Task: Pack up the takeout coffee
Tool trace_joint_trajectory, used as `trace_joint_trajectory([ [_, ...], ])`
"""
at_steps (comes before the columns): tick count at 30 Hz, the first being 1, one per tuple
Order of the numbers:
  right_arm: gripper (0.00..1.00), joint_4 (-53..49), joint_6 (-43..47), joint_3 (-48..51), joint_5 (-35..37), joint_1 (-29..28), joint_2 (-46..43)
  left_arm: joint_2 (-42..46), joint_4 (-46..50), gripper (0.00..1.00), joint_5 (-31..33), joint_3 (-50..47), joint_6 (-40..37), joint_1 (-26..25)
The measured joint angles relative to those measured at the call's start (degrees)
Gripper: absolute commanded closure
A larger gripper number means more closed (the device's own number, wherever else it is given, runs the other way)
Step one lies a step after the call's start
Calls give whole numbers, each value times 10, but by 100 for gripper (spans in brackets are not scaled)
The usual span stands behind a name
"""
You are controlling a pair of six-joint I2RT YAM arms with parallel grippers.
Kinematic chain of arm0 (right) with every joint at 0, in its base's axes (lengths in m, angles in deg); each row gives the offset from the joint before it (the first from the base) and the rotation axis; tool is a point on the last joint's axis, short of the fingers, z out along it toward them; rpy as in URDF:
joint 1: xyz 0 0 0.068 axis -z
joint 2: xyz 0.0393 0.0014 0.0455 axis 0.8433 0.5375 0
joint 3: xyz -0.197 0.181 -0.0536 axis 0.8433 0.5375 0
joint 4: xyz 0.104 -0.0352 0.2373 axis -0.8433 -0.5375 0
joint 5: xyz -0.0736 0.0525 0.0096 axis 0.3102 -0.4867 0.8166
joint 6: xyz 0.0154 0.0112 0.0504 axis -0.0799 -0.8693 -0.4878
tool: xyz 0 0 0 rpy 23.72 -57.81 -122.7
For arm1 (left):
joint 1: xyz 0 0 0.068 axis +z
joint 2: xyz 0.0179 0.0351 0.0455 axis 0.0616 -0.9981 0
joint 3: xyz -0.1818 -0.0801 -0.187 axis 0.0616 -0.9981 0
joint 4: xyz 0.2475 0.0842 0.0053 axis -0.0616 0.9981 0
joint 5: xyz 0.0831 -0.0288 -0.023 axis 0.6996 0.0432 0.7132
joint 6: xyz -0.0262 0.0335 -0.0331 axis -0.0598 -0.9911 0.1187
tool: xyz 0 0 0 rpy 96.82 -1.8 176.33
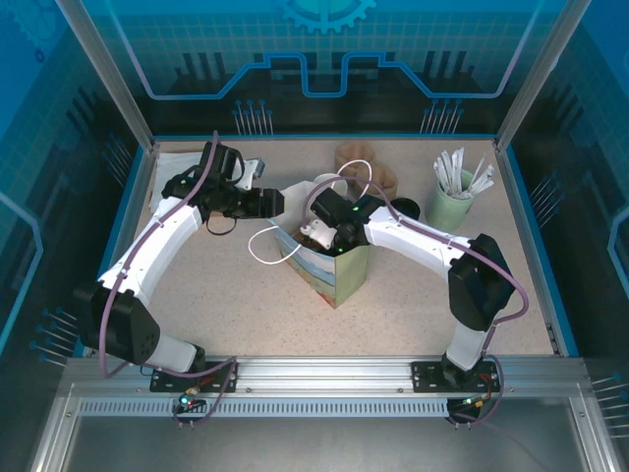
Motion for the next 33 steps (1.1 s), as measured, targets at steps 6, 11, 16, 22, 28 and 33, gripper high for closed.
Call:
trace_joint_trajectory([
  [6,13,0,3,0,0,1,6,0,0,26,0,0,0,0],
  [11,12,-6,4,-5,0,1,12,-1,1,25,0,0,0,0],
  [16,12,-10,5,-8,-2,3,16,-1,2,25,0,2,0,0],
  [22,12,-11,5,-9,-4,3,17,-1,5,24,0,3,0,0],
  [28,12,-12,5,-9,-4,3,17,-1,7,24,0,5,0,0],
  [33,12,-12,5,-9,-4,4,17,-1,10,24,0,5,0,0],
])
